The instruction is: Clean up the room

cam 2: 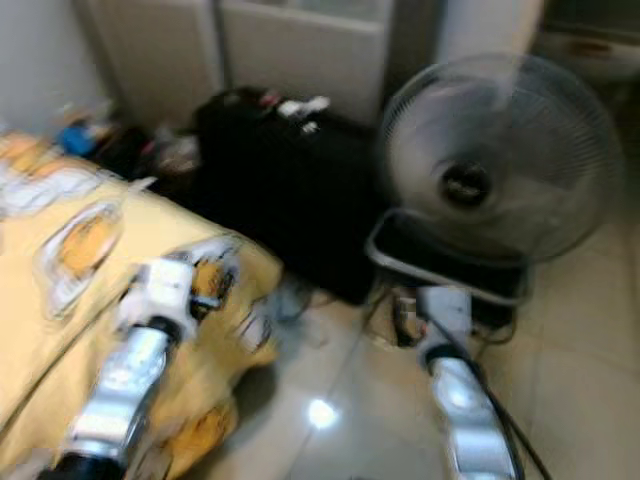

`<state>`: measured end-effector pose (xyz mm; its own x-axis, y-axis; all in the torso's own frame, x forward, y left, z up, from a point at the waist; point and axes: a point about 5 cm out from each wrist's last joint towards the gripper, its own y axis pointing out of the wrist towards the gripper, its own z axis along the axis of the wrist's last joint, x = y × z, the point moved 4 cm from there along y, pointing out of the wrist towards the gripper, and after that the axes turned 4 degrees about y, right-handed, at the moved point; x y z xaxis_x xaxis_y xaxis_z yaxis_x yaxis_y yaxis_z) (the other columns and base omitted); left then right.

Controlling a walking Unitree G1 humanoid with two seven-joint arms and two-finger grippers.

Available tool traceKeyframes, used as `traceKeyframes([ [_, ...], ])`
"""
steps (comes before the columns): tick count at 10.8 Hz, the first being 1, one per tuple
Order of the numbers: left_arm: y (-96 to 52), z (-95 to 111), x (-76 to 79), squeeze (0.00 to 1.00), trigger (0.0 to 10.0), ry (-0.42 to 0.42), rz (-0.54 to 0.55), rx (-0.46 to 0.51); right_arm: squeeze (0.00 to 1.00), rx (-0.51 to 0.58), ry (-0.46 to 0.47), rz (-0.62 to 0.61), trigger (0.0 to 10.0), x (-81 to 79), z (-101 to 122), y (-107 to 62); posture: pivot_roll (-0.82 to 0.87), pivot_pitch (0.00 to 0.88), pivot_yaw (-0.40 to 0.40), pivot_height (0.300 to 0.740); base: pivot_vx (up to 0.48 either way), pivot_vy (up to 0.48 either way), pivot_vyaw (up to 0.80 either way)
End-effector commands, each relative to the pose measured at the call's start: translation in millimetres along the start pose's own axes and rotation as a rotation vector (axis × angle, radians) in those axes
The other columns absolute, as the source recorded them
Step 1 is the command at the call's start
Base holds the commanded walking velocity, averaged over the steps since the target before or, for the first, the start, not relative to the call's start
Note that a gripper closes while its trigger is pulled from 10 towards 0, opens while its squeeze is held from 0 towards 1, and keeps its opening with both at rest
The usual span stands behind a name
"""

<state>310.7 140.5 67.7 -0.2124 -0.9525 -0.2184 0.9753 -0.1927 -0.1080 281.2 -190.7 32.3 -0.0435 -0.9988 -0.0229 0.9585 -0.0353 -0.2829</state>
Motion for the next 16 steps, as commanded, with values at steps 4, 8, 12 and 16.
traceKeyframes([
  [4,1.1,-1,-9.8,0.04,10.0,0.014,0.027,-0.008,0.0,-0.022,-0.004,0.036,10.0,-8.6,-4,2.7,-0.04,0.0,0.006,0.74,0.412,0.0,-0.76],
  [8,1.4,-8,-10.0,0.04,10.0,0.004,0.009,-0.025,0.0,-0.031,0.01,0.054,10.0,-12.6,-8,0.4,-0.06,0.0,0.051,0.74,0.412,0.0,-0.19],
  [12,-6.1,-27,-5.9,0.03,10.0,0.024,-0.029,-0.086,0.0,-0.158,0.037,0.073,10.0,-16.0,-42,-10.7,-0.06,0.0,0.054,0.74,0.38,0.0,-0.35],
  [16,-32.0,-110,7.3,0.03,10.0,0.002,-0.103,-0.418,0.0,-0.5,0.171,0.062,10.0,-12.3,-124,-25.9,-0.02,0.006,0.04,0.74,0.062,0.0,0.0],
])
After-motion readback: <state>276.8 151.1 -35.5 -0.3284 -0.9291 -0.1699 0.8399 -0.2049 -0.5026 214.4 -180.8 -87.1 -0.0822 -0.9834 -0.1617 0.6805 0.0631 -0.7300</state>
